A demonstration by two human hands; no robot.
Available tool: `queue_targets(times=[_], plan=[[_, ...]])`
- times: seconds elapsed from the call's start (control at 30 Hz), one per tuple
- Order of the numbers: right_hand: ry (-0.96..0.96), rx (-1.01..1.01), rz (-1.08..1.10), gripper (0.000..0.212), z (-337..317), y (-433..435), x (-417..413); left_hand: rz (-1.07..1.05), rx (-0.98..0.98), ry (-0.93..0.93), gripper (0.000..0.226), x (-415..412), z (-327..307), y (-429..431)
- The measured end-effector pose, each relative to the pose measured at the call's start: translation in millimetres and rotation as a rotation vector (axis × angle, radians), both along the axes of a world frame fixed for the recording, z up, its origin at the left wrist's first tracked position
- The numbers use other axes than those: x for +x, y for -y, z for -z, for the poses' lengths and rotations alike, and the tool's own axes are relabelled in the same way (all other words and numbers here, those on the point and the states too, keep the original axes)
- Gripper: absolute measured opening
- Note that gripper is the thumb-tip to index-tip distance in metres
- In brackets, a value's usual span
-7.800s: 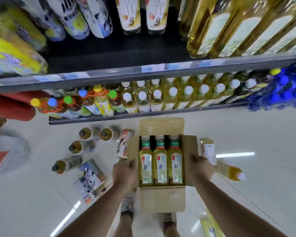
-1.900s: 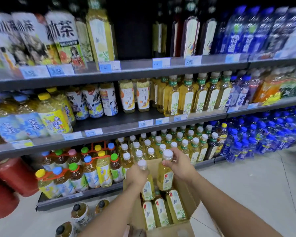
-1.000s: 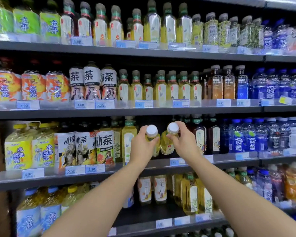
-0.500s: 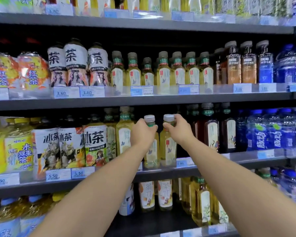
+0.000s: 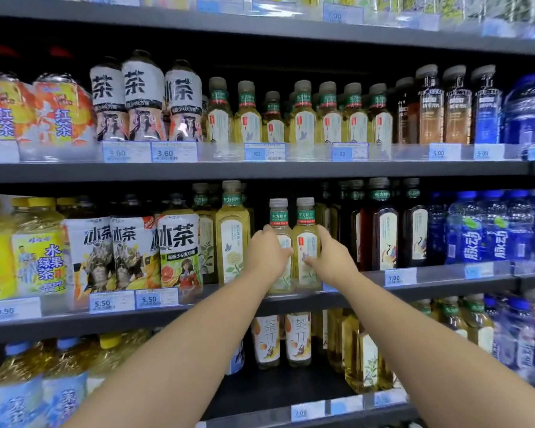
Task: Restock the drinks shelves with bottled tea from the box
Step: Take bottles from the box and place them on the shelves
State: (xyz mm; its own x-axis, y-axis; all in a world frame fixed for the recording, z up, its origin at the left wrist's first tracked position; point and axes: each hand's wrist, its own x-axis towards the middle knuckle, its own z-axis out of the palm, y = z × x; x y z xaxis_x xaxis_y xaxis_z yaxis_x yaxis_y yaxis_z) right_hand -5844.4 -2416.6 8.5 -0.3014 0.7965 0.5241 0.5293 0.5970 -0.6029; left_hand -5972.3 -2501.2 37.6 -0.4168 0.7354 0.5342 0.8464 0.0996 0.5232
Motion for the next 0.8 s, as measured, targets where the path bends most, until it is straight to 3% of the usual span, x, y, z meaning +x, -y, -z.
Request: queue_targets(times=[0.17,0.33,0.47,0.6,0.73,0.8], plan=[[0.212,0.019,0.052,0.071,8.0,31.8,16.0,0.055,-0.034,-0.250,0.053,1.8,23.9,35.0],[0.461,0.023,0.104,0.060,13.9,41.0,15.8,-0.025,-0.143,-0.524,0.043,9.8,39.3,49.0],[0.480,0.004,0.132,0.050,9.3,30.2,14.7,-0.045,-0.216,-0.445,0.043,13.9,50.1,42.7],[0.295,0.119,0.180,0.027,2.9,19.0,17.6,-0.054,-0.025,-0.256,0.034,12.4,49.8,32.5],[0.183,-0.061,0.037,0.072,-3.7,-8.5,8.3,-0.128,-0.088,-0.044,0.053,4.1,34.8,4.0],[0.167,-0.111,-0.011,0.075,-2.8,-27.6,2.4,-0.182,-0.141,-0.025,0.050,1.7,31.1,-12.1]])
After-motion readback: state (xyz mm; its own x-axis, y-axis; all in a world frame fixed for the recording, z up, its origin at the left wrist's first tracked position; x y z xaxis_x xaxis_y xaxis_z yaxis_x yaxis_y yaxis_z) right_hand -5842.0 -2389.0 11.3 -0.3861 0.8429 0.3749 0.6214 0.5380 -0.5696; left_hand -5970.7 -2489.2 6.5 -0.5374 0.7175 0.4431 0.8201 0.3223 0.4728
